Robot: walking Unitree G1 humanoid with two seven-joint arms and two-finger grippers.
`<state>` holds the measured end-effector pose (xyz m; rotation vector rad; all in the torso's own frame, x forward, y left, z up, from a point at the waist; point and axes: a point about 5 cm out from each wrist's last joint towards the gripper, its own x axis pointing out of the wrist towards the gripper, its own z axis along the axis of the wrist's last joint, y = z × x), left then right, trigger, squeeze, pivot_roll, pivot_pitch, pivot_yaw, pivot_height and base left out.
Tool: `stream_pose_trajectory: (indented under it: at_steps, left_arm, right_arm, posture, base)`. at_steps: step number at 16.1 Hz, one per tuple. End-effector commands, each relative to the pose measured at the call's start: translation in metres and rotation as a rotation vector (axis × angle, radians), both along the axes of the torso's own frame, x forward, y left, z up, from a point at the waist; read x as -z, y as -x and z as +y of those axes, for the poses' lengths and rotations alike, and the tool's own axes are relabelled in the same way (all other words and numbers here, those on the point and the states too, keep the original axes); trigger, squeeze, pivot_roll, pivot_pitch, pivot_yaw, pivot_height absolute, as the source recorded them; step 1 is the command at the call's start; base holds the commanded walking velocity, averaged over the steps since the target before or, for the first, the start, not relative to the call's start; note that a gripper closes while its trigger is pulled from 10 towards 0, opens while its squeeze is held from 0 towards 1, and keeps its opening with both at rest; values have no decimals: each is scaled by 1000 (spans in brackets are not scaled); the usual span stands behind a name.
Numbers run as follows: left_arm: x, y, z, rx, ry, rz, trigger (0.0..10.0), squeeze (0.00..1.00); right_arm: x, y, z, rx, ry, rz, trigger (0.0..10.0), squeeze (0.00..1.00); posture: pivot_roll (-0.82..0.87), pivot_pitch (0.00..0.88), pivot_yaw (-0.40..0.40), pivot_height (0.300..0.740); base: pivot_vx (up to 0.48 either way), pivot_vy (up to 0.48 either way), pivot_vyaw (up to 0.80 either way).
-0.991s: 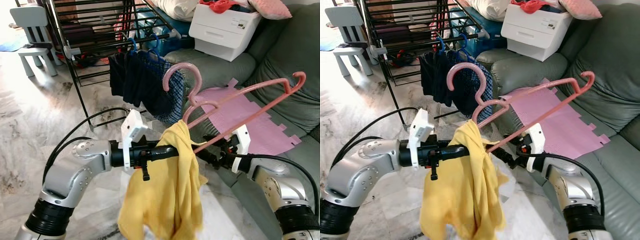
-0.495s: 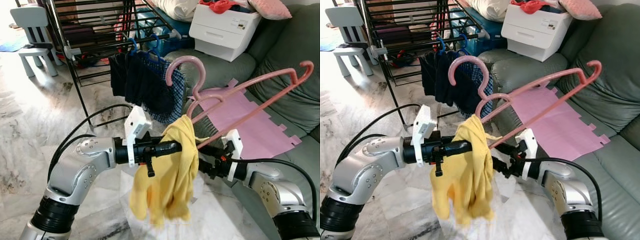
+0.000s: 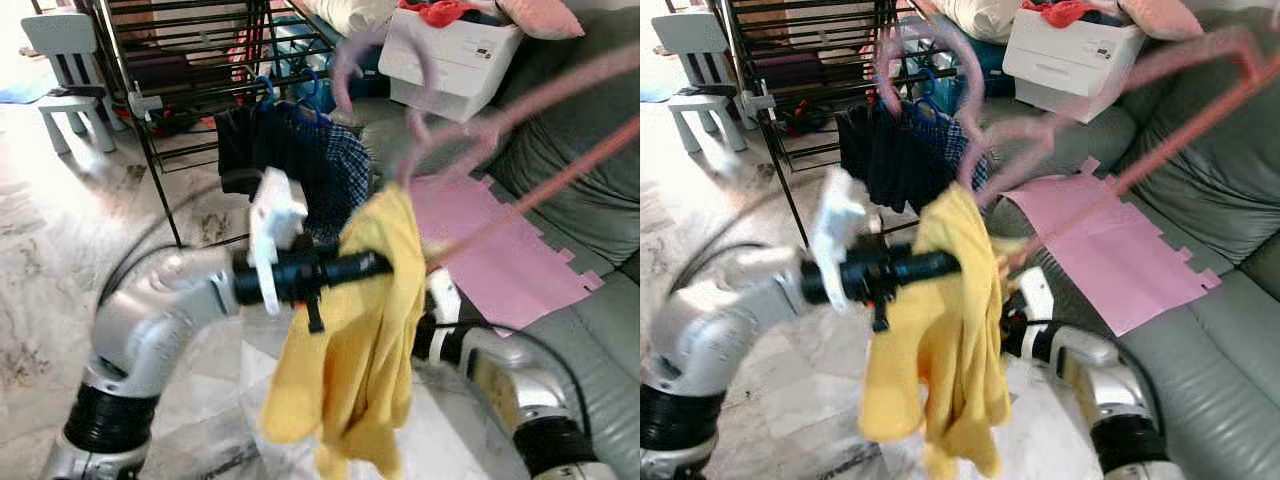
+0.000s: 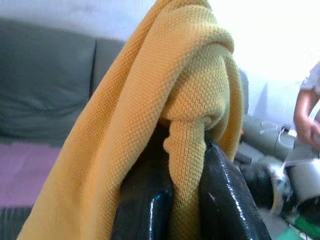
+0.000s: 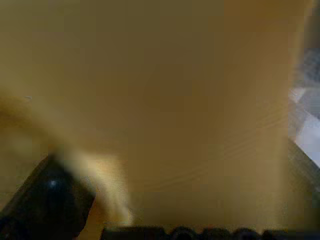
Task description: Hang hanger
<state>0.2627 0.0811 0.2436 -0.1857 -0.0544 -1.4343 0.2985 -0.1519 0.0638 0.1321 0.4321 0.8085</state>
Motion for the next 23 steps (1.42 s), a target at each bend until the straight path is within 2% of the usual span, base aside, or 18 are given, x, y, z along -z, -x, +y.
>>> stream_pose_trajectory:
  at_steps: [1, 3, 4, 7, 8, 10, 12, 13, 15, 17, 20, 23]
  left_arm:
    - [-22, 5, 0, 18, 53, -67, 10000, 0]
    - [-23, 3, 4, -1, 57, -67, 10000, 0]
    - [-16, -2, 14, -45, 31, -48, 10000, 0]
    - [0, -12, 29, -124, -12, -8, 10000, 0]
    - [8, -17, 38, -169, -23, 23, 10000, 0]
    - [28, -28, 60, -281, -63, 78, 10000, 0]
    - [44, -32, 72, -368, -65, 124, 10000, 0]
    - [58, -35, 79, -429, -75, 149, 10000, 0]
    - [65, -33, 82, -436, -66, 175, 10000, 0]
    - [70, -28, 74, -403, -56, 192, 10000, 0]
    - [74, -18, 67, -327, 5, 236, 10000, 0]
    - [74, -5, 64, -221, 35, 277, 10000, 0]
  right_arm:
    - [11, 3, -8, 33, 62, 26, 8941, 0]
    - [17, 5, -15, 71, 68, 47, 0, 0]
    - [21, 7, -31, 159, 79, 67, 0, 0]
    - [16, 4, -60, 288, 78, 71, 0, 0]
    - [11, 2, -75, 349, 75, 65, 0, 0]
    - [-11, -8, -103, 464, 65, 2, 0, 0]
    - [-43, -25, -122, 589, 62, -116, 0, 0]
    - [-70, -39, -132, 703, 38, -204, 0, 0]
    - [-89, -48, -137, 787, 46, -266, 0, 0]
    - [-117, -64, -131, 830, 20, -347, 0, 0]
    - [-120, -75, -121, 845, 55, -340, 0, 0]
    - [-116, -79, -120, 886, 106, -321, 0, 0]
  posture:
    - [80, 40, -30, 740]
    - [79, 39, -32, 740]
    - [72, 40, -35, 740]
    - [61, 40, -37, 740]
    - [54, 41, -36, 740]
    - [48, 42, -35, 740]
    - [43, 42, -33, 740]
    - [40, 44, -32, 740]
    - [36, 43, -32, 740]
    - [46, 39, -40, 740]
    - [50, 33, -46, 740]
    - [54, 31, -50, 740]
  base:
    - [0, 0, 0]
    - [0, 0, 0]
    - [0, 0, 0]
    - [0, 0, 0]
    - [0, 0, 0]
    - [0, 0, 0]
    - [0, 0, 0]
    - [0, 0, 0]
    - [0, 0, 0]
    - [0, 0, 0]
    - [0, 0, 0]
    - [0, 0, 0]
